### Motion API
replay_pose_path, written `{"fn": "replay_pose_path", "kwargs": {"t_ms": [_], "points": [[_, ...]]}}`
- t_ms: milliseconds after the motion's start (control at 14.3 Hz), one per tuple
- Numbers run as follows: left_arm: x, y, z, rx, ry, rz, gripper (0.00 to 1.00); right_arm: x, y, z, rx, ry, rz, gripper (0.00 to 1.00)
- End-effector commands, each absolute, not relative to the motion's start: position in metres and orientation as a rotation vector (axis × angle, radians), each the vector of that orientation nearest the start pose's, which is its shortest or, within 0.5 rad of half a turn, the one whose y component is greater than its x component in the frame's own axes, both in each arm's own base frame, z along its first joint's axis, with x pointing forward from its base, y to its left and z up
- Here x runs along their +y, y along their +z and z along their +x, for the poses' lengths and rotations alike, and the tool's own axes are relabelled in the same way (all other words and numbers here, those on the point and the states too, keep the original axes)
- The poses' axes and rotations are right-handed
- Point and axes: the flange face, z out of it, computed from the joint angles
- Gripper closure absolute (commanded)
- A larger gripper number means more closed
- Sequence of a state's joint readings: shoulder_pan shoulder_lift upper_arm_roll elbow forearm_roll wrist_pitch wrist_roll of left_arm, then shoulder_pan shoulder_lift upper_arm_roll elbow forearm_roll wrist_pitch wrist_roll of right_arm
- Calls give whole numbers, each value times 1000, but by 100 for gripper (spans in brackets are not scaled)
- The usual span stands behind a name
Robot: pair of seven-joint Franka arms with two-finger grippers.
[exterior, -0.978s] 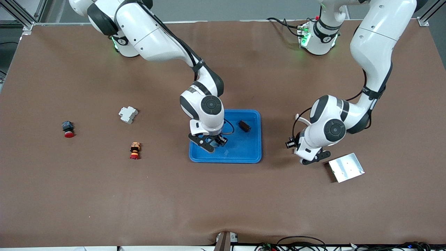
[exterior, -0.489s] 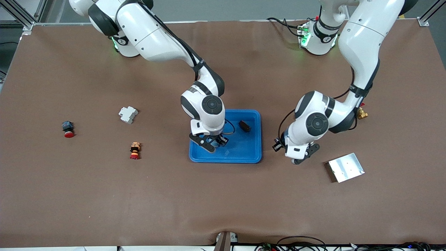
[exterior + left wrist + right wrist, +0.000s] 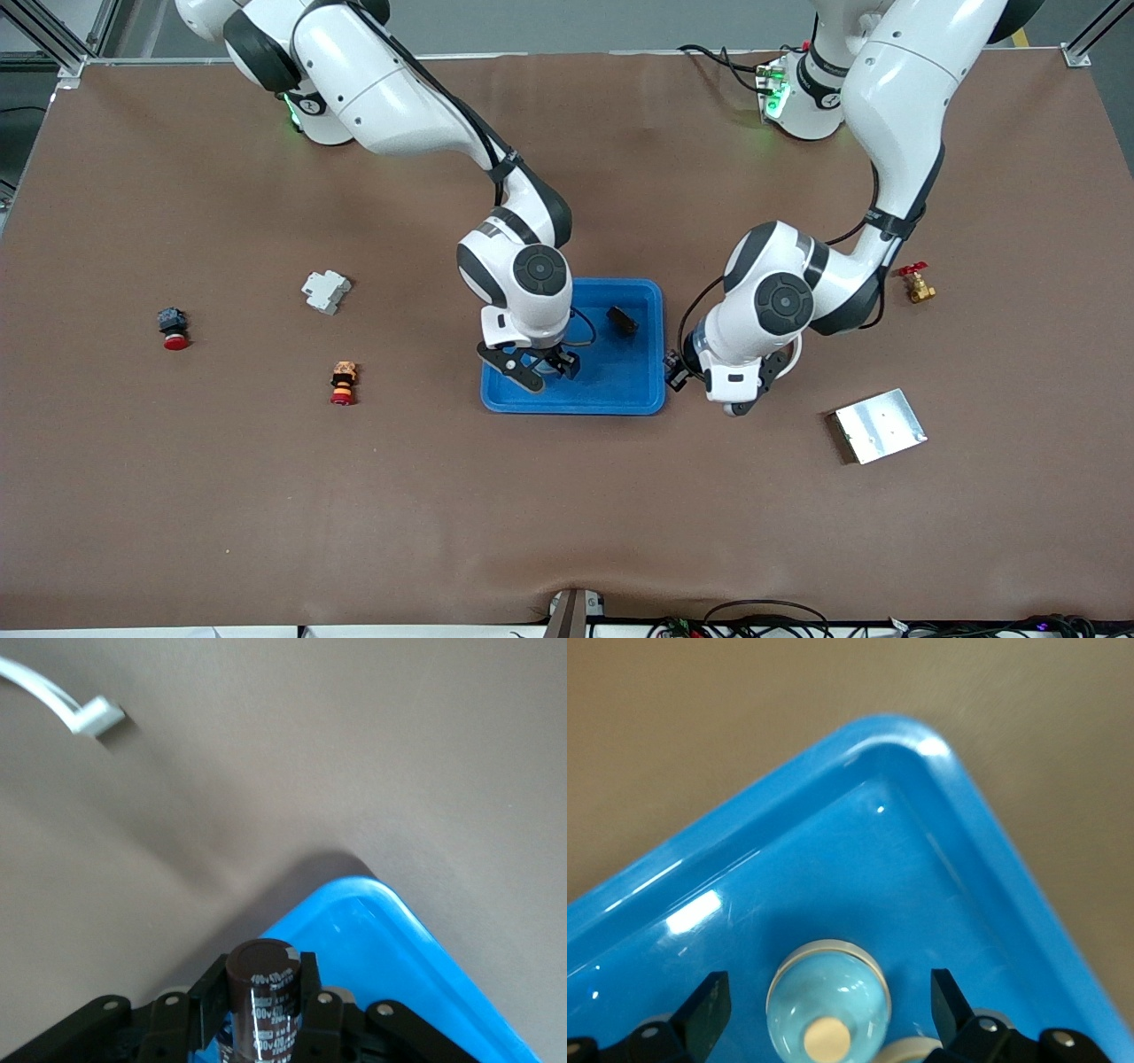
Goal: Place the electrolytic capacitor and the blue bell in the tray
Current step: 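Carry the capacitor toward the tray while the right gripper releases the bell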
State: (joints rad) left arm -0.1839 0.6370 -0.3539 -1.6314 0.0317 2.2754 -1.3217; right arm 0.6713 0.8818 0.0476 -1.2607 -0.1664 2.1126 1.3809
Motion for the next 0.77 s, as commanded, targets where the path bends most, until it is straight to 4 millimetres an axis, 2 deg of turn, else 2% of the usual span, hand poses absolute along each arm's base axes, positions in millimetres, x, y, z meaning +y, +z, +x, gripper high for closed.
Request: {"fn": "replay_pose_path", "kwargs": {"t_ms": [0, 140, 419, 489, 699], "points": [[-349, 259, 614, -1401, 242, -2975, 97, 481, 264, 585, 891, -127, -3138, 0], [-363, 253, 613, -1383, 244, -2986, 97, 471, 283, 593, 835, -119, -3149, 0], [-383, 241, 614, -1358, 238, -3010, 97, 425, 321, 617, 647, -61, -3219, 0], [-383, 234, 616, -1364, 238, -3014, 97, 408, 339, 625, 589, -69, -3218, 0], [-389, 217, 614, -1364, 224, -3031, 97, 353, 362, 642, 468, -47, -3240, 0]]}}
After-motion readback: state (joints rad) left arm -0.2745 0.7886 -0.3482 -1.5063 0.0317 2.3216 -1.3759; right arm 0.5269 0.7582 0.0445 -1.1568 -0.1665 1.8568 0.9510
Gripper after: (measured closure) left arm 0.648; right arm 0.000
